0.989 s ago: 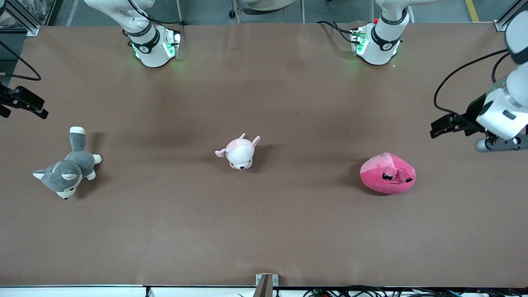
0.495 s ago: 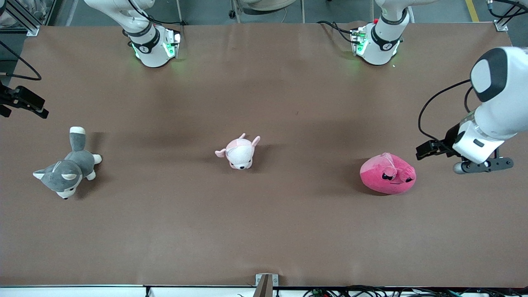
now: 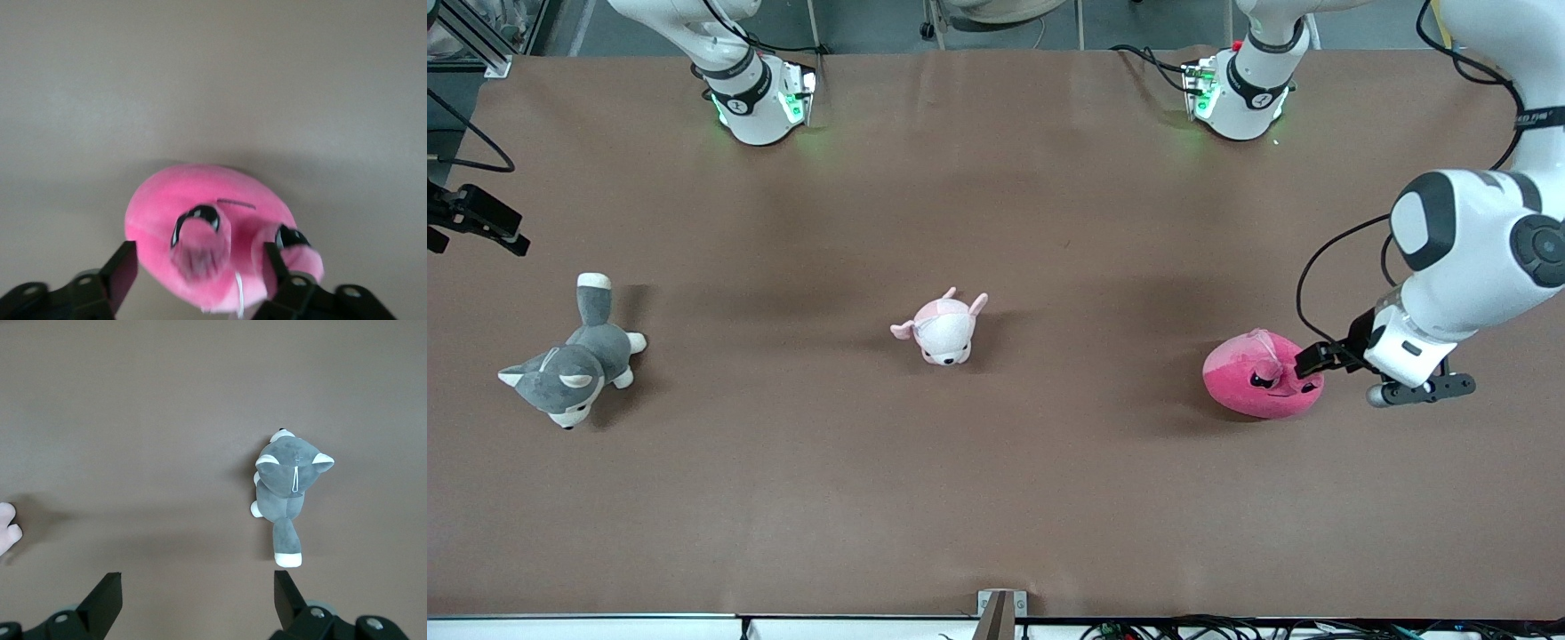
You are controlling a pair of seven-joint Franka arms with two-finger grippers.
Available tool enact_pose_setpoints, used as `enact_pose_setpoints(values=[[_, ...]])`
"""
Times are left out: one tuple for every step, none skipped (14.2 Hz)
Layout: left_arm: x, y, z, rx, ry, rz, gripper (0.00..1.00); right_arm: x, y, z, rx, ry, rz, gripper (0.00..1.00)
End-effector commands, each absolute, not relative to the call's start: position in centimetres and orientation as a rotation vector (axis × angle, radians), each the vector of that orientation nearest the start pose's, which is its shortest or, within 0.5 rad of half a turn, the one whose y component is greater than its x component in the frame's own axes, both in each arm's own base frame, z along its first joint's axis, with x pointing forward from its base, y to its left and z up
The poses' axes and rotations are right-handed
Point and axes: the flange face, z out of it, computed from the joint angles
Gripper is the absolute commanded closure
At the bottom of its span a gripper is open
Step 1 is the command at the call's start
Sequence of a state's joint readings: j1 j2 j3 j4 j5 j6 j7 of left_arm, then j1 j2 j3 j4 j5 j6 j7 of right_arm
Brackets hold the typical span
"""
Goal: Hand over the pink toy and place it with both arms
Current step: 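Reach the left gripper down and grasp the large pink plush toy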
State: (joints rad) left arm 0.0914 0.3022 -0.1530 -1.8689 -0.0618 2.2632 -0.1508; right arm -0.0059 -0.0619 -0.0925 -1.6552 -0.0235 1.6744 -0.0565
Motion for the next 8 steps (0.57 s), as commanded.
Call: enact_pose_setpoints(values=[[63.8,-3.6,35.4,-3.250,-0.230,-0.165,0.31,53.9,-5.4,63.1,-3.164,0.073,-0.138,0.00],[63.9,-3.6,35.2,-3.250,-0.228,-0.163,0.35,53.9,-5.4,63.1,-3.164,0.073,-0.138,0.00],[63.8,-3.6,35.0,-3.251,-0.228,-0.158,0.41,53.8,-5.4,63.1,-3.164,0.073,-0.135,0.00],[63.8,-3.6,34.9,-3.251,-0.229,-0.153,0.45,53.9,-5.4,63.0,-3.164,0.073,-0.131,0.00],[63.6,-3.6,34.5,-3.251,-0.221,-0.139,0.48,53.8,-5.3,63.0,-3.164,0.070,-0.126,0.00],[63.3,-3.5,34.0,-3.250,-0.219,-0.122,0.49,53.8,-5.2,63.0,-3.163,0.068,-0.121,0.00],[63.3,-3.4,34.0,-3.250,-0.214,-0.122,0.52,53.9,-4.8,63.0,-3.162,0.061,-0.121,0.00],[63.3,-3.4,33.9,-3.250,-0.213,-0.113,0.60,53.9,-4.6,63.0,-3.162,0.054,-0.119,0.00]])
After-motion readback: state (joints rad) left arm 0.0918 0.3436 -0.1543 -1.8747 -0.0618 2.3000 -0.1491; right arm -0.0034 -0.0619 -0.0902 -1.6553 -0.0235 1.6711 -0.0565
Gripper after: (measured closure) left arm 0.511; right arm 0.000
